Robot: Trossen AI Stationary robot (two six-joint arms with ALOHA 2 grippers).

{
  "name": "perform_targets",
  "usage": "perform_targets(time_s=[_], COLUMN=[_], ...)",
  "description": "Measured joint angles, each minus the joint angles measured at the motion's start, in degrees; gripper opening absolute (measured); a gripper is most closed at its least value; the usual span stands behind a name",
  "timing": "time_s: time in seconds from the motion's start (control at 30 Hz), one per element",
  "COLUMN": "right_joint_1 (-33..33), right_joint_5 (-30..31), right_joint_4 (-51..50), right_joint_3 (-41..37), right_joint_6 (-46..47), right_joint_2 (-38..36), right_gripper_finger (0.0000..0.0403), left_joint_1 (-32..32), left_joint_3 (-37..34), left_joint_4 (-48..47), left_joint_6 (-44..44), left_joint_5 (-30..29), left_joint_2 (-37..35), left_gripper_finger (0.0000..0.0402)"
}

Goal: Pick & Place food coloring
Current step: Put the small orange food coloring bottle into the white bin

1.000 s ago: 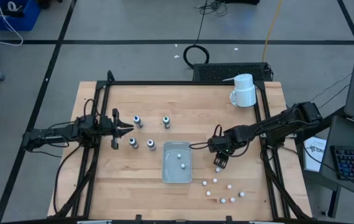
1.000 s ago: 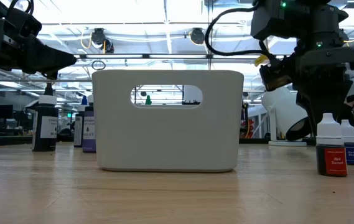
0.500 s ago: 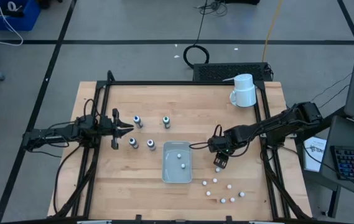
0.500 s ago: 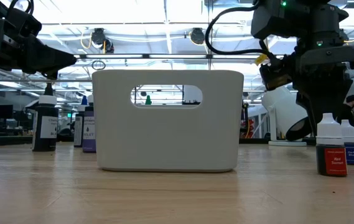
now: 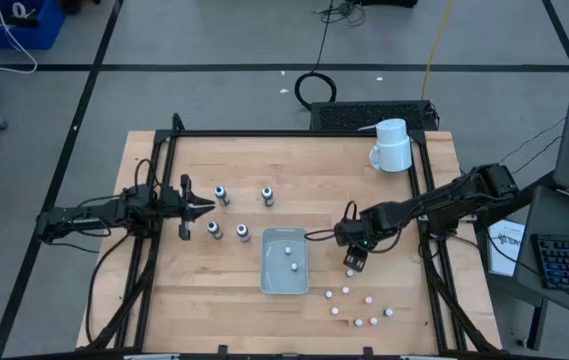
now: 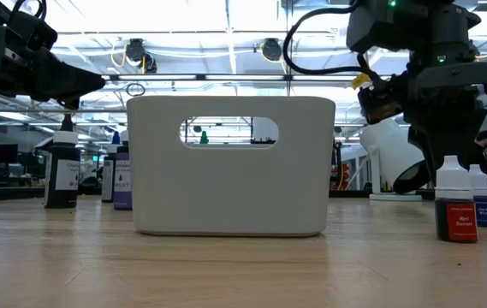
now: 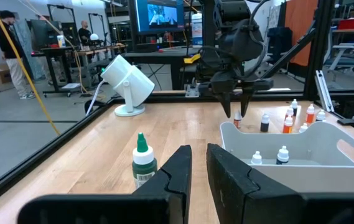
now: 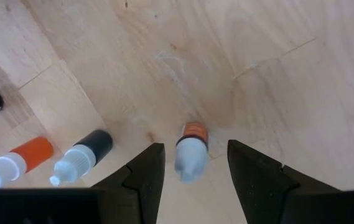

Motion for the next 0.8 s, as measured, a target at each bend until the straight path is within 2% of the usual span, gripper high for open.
perform_targets(time_s=[0.8], right_joint_1=[0.3], right_joint_5=[0.1], right_joint_4=[0.7], right_joint_3=[0.0], right_joint_6=[-0.2], right_joint_2=[1.3], right_gripper_finger=[0.0167], left_joint_1=[0.0], left_joint_3=[0.0], left_joint_4=[0.0], left_joint_6=[0.0], left_joint_5=[0.0], left_joint_2=[0.0], left_gripper_finger=[0.0058])
